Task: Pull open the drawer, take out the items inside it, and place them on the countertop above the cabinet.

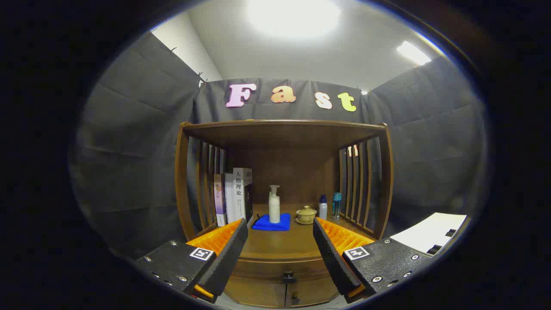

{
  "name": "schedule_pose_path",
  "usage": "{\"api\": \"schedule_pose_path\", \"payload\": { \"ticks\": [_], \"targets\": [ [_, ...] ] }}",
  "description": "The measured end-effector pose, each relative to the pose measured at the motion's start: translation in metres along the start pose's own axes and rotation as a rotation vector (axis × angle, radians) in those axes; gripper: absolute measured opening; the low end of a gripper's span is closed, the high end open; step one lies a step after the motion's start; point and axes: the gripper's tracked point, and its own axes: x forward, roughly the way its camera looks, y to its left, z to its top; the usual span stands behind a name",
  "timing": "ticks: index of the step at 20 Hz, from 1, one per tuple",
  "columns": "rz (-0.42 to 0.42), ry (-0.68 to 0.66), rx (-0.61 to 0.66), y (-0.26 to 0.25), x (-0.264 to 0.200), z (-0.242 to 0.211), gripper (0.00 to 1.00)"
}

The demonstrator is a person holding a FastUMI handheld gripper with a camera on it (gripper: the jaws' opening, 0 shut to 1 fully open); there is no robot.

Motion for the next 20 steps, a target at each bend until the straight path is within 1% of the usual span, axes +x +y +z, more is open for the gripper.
{"api": "schedule_pose_path", "payload": {
  "ticks": [2, 5, 6, 8, 11, 14, 18, 20],
  "targets": [
    [-0.026, 0.016, 0.001, -0.009, 0.003, -0.008, 0.94],
    [0.015, 0.056, 0.144, 0.000, 0.006, -0.014, 0.94],
    [0.005, 0.074, 0.159, -0.005, 0.007, -0.021, 0.94],
    [-0.007, 0.094, 0.147, -0.009, 0.011, -0.030, 0.94],
    [0.036, 0.072, 0.127, 0.006, 0.015, -0.027, 0.95],
    [0.030, 0.045, 0.090, 0.007, 0.017, -0.025, 0.95],
    [0.054, 0.026, 0.037, 0.014, 0.020, -0.028, 0.95],
    [0.059, 0.021, 0.052, 0.013, 0.026, -0.034, 0.95]
  ]
}}
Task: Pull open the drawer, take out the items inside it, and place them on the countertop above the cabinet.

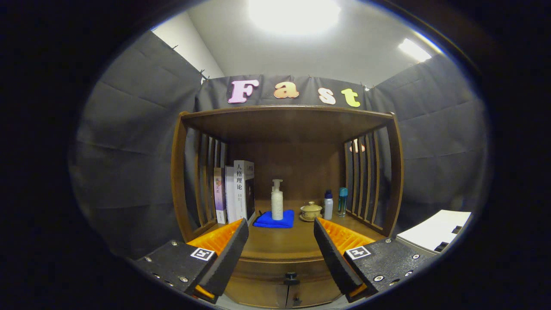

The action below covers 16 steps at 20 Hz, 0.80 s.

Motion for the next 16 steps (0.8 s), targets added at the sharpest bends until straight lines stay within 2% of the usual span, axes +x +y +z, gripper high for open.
{"api": "schedule_pose_path", "payload": {
  "ticks": [3, 6, 8, 14, 16],
  "targets": [
    [0.001, 0.033, 0.069, -0.009, 0.006, -0.008, 0.95],
    [-0.045, 0.035, 0.105, -0.029, 0.011, -0.014, 0.95],
    [-0.040, 0.044, 0.113, -0.028, 0.013, -0.027, 0.95],
    [-0.042, 0.146, 0.019, -0.018, 0.013, -0.116, 0.96],
    [-0.060, 0.186, 0.025, -0.021, 0.015, -0.147, 0.96]
  ]
}}
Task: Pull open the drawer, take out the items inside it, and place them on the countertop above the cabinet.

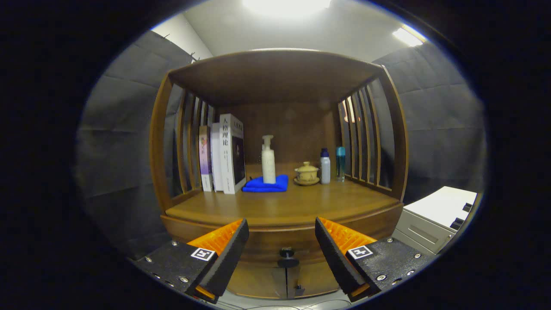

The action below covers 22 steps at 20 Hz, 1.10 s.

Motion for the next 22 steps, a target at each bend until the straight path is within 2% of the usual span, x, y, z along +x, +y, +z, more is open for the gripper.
{"api": "schedule_pose_path", "payload": {
  "ticks": [5, 10, 12, 14, 17, 22],
  "targets": [
    [-0.033, 0.061, 0.069, -0.016, 0.022, -0.050, 0.95],
    [-0.014, 0.117, 0.037, -0.016, 0.040, -0.084, 0.90],
    [-0.011, 0.128, 0.028, -0.018, 0.042, -0.088, 0.84],
    [-0.004, 0.126, 0.014, -0.020, 0.046, -0.090, 0.74],
    [0.021, 0.113, 0.028, -0.013, 0.053, -0.092, 0.49],
    [0.054, 0.107, -0.004, -0.014, 0.050, -0.095, 0.37]
  ]
}}
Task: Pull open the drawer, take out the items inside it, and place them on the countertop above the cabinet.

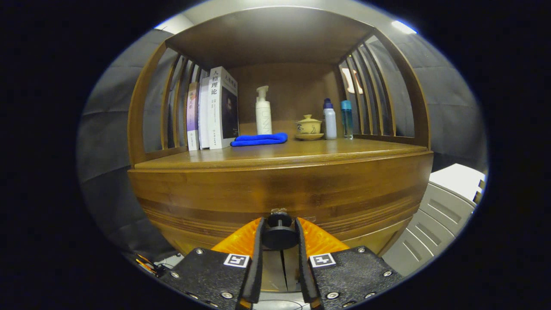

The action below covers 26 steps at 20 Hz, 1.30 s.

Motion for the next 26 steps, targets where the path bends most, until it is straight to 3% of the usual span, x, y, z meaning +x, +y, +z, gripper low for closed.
{"api": "schedule_pose_path", "payload": {
  "ticks": [5, 17, 26],
  "targets": [
    [-0.013, 0.030, 0.020, -0.001, -0.021, -0.004, 0.32],
    [-0.035, 0.080, 0.071, -0.002, -0.133, -0.025, 0.31],
    [-0.001, 0.148, 0.045, 0.006, -0.189, -0.048, 0.31]
  ]
}}
